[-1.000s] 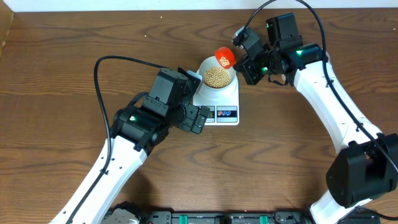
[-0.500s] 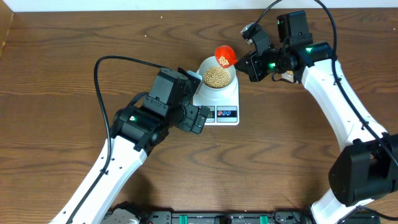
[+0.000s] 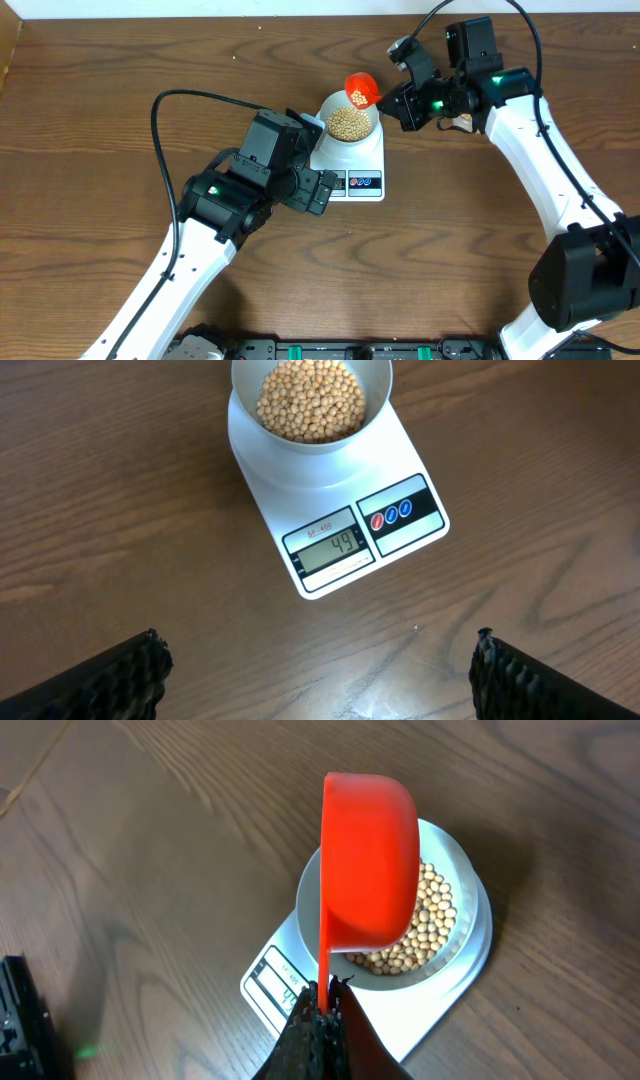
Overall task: Scoop item into bowl and weigh 50g on scale
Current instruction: 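Tilt the red scoop over the bowl to pour soybeans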
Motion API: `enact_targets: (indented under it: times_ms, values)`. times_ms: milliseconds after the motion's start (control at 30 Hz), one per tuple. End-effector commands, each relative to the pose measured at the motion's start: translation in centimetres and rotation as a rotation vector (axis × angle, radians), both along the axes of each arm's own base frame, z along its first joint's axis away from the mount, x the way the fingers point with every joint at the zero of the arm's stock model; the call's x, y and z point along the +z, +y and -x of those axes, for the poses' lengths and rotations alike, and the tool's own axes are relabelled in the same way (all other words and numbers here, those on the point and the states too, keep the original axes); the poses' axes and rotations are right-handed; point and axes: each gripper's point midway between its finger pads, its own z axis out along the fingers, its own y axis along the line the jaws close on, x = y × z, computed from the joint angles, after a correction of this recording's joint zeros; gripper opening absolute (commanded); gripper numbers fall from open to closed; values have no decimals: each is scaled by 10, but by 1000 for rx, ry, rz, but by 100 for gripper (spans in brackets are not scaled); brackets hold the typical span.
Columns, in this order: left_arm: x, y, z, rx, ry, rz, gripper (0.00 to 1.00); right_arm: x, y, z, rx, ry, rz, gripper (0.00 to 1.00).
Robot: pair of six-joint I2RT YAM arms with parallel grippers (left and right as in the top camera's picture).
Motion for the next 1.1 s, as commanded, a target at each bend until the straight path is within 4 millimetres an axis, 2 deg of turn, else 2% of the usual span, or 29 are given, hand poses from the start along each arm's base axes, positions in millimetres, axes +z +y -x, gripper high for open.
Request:
enact_targets:
  times_ms: [0, 167, 500, 1067]
  values:
    - [-5, 0, 1, -12, 13, -11, 98, 10, 2, 2, -2, -13, -13, 1]
    - [-5, 0, 1, -12, 13, -11, 98, 8, -1, 0, -9, -29, 14, 1]
    - [-5, 0, 1, -12, 13, -11, 98, 2, 5, -1, 13, -84, 89, 1]
    - [-5, 0, 1, -12, 13, -11, 98, 2, 9, -3, 42, -133, 117, 1]
